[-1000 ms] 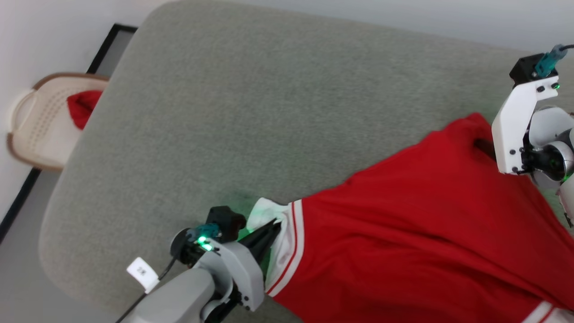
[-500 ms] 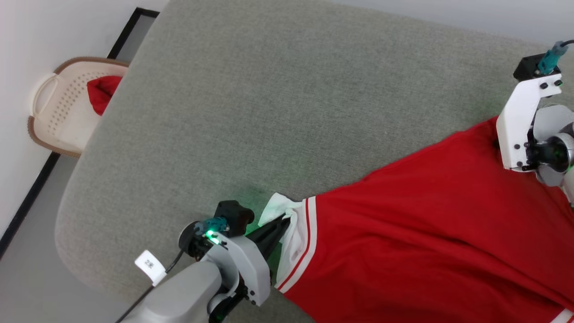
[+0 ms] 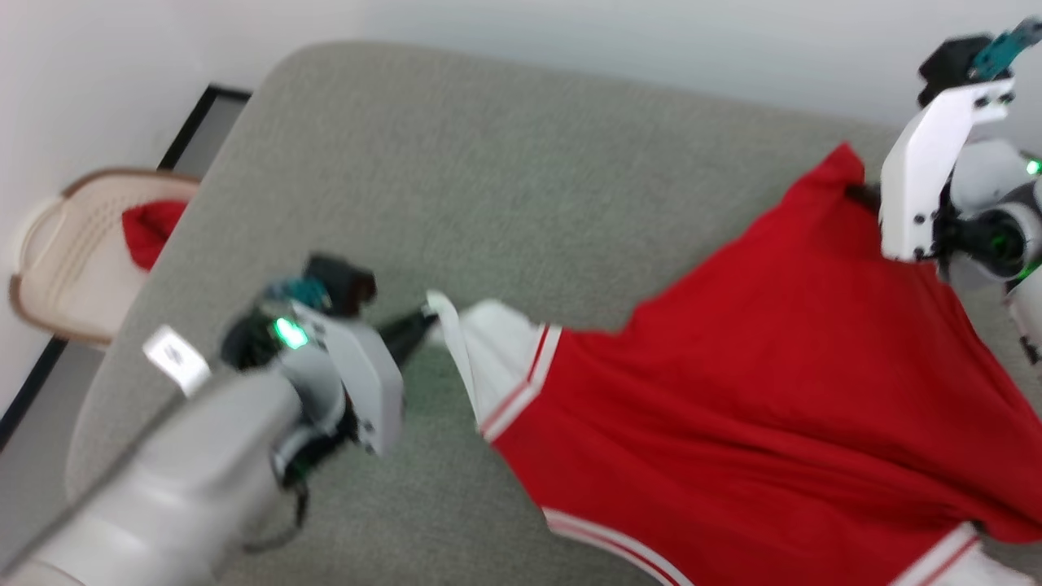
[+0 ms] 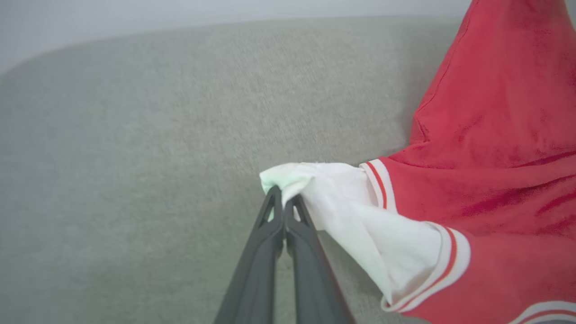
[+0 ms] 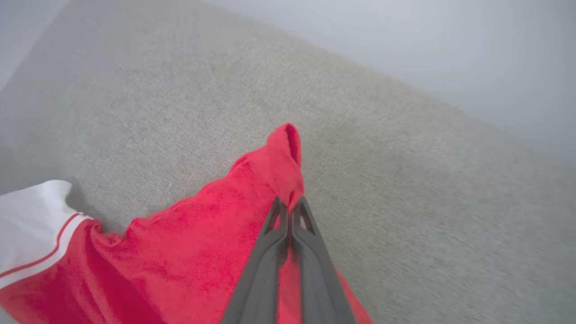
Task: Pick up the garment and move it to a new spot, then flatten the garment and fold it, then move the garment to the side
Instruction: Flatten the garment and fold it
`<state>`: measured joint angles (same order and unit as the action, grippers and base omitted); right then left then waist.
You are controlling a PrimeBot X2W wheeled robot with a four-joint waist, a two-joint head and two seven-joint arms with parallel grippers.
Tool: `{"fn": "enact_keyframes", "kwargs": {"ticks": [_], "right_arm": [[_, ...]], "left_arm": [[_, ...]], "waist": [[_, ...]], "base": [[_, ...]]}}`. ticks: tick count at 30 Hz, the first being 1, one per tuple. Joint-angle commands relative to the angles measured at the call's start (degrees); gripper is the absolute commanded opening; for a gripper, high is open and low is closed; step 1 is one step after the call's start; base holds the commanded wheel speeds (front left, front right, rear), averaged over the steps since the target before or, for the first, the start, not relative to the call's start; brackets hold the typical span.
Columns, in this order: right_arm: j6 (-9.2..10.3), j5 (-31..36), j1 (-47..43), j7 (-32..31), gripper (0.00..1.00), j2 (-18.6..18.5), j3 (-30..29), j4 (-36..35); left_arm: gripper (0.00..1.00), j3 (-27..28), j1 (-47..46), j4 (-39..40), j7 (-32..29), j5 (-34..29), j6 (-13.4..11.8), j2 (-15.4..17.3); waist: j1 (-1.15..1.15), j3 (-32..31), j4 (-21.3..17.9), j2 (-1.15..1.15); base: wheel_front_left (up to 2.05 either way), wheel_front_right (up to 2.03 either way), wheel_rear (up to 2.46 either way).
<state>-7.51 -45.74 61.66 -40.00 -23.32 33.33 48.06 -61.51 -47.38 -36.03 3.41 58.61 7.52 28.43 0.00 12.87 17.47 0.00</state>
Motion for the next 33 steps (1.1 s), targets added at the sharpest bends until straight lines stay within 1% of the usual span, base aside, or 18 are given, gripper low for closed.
{"fn": "enact_keyframes", "kwargs": {"ticks": [1,5,7,9,12,17,22,26,29,33], "right_arm": [[0.04,-1.33,1.06,1.36,0.0,-1.05,0.26,-1.44],[0.04,-2.04,3.02,5.22,0.0,-1.91,-0.35,-2.83],[0.04,-1.51,4.48,7.84,0.0,-2.21,-1.23,-2.51],[0.04,-0.45,5.91,10.81,0.0,-1.79,-1.88,-1.88],[0.04,0.83,7.8,14.31,0.0,-0.56,-3.46,-0.39],[0.04,2.68,11.24,17.85,0.0,1.42,-5.99,1.42],[0.04,2.24,13.76,17.39,0.0,3.54,-7.58,1.99],[0.04,1.39,14.72,16.37,0.0,4.83,-8.98,1.82],[0.04,0.81,15.6,15.1,0.0,5.61,-9.96,0.9],[0.04,1.1,16.24,13.61,0.0,5.67,-10.83,-0.62]], "left_arm": [[0.0,0.21,-3.12,1.55,-2.44,0.05,-0.18,2.25],[0.0,1.03,-9.3,3.39,-7.8,-0.23,-0.29,5.53],[0.0,1.78,-12.65,3.48,-10.17,0.16,-0.41,6.33],[0.0,2.08,-15.98,3.2,-11.7,-0.82,-0.5,6.95],[0.0,2.38,-20.55,1.97,-13.51,-1.82,-0.52,7.35],[0.0,3.3,-28.07,-1.42,-15.04,-3.1,-0.44,6.2],[0.0,4.36,-34.23,-5.54,-16.17,-2.94,-0.38,4.17],[0.0,4.41,-37.23,-7.66,-17.04,-3.26,-0.33,3.23],[0.0,4.34,-39.92,-9.27,-18.07,-3.53,-0.28,2.87],[0.0,4.34,-43.1,-10.57,-18.63,-3.87,-0.2,2.82]], "waist": [[0.0,-5.03,-3.65,0.0],[0.0,-8.6,-5.81,0.0],[0.0,-10.2,-6.84,0.0],[0.0,-11.83,-8.01,0.0],[0.0,-13.69,-9.61,0.0],[0.0,-15.22,-11.82,0.0],[0.0,-16.16,-13.75,0.0],[0.0,-16.46,-14.78,0.0],[0.0,-16.09,-15.91,0.0],[0.0,-14.53,-17.35,0.0]], "base": [[0.0,0.0,0.0],[0.0,0.0,0.0],[0.0,0.0,0.0],[0.0,0.0,0.0],[0.0,0.0,0.0],[0.0,0.0,0.0],[0.0,0.0,0.0],[0.0,0.0,0.0],[0.0,0.0,0.0],[0.0,0.0,0.0]]}}
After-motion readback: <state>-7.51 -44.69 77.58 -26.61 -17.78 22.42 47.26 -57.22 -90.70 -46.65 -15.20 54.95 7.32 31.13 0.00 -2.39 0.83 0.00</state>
